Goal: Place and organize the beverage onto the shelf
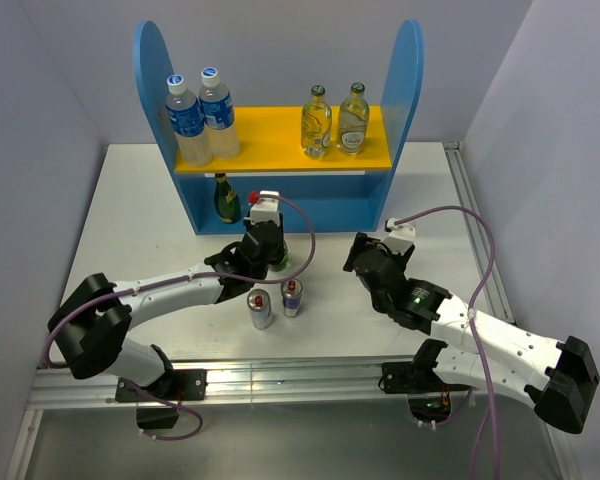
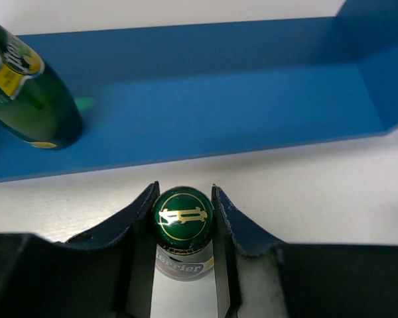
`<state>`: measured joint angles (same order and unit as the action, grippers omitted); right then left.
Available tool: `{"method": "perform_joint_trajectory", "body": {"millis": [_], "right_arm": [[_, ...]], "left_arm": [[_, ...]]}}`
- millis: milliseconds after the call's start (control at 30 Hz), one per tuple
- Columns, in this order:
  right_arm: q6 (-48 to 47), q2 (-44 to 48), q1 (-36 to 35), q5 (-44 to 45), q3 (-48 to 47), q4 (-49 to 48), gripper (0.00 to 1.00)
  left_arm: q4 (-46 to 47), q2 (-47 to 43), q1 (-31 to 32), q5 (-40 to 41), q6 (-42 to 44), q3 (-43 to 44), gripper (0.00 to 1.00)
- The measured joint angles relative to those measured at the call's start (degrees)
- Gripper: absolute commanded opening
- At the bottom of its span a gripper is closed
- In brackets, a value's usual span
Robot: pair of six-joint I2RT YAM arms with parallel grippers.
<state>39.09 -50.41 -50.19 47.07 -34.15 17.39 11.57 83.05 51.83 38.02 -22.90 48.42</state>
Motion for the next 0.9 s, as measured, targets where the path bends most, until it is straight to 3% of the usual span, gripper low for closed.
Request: {"method": "perform_joint_trajectory", "body": {"millis": [333, 900], "right_arm": [[-1.05, -0.24, 0.0, 0.0, -0.02, -1.07, 0.84], [-1.31, -2.91, 0.46, -0.24, 0.11, -3.48, 0.84]], "left_arm": [[5.99, 3.5, -5.53, 3.06, 2.82, 0.66, 0.0], [5.66, 6.08, -8.96, 2.56, 7.32, 3.82, 0.0]]}}
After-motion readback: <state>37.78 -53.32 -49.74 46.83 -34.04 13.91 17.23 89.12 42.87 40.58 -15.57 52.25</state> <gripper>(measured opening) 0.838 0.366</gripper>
